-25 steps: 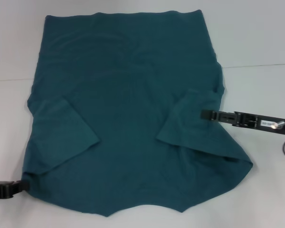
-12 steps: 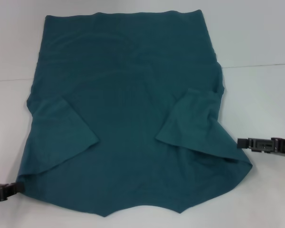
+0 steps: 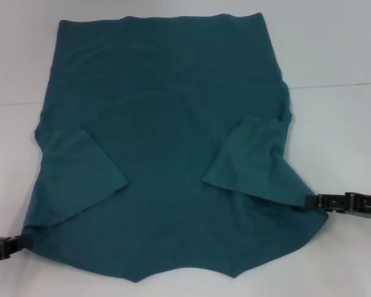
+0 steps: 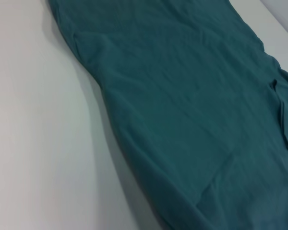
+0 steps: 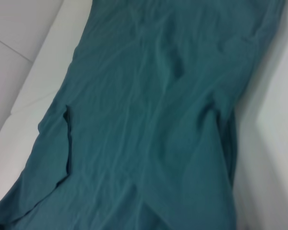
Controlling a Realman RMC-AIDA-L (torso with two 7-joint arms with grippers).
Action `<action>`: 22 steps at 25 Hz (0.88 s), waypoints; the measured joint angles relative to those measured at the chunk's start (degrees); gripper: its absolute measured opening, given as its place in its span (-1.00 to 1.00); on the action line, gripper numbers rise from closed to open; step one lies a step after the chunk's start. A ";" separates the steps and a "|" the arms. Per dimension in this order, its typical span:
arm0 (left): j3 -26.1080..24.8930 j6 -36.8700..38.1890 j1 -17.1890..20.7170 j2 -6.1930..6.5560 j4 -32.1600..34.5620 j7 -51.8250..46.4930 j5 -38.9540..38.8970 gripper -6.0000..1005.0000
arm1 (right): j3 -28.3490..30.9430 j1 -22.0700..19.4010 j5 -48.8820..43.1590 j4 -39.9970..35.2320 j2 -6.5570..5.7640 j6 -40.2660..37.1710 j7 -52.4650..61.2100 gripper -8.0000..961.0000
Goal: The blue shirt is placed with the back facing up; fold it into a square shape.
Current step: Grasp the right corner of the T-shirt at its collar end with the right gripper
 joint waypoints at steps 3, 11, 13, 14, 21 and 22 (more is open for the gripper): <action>0.00 0.00 -0.14 0.02 0.00 0.01 0.00 -0.98 | 0.03 0.62 -0.96 0.05 0.89 0.62 0.00 0.41; 0.01 0.09 -0.28 0.18 -0.01 -0.04 0.01 -0.98 | 0.40 0.61 -1.40 0.02 1.35 0.52 0.00 0.32; 0.00 0.09 -0.29 0.20 0.00 -0.07 0.01 -0.98 | 0.60 0.25 -1.40 -0.03 1.17 0.74 -0.19 0.30; 0.01 0.09 -0.30 0.20 0.00 -0.11 0.01 -0.97 | 0.66 0.09 -1.40 -0.06 1.12 0.78 -0.31 0.28; 0.01 -0.11 -0.34 0.18 0.00 -0.32 0.02 -0.97 | 1.31 -0.94 -1.29 -0.10 1.13 0.11 -1.55 -0.11; 0.00 -0.15 -0.36 0.17 -0.01 -0.33 0.02 -0.97 | 1.31 -0.97 -1.29 -0.09 1.20 0.04 -1.71 -0.18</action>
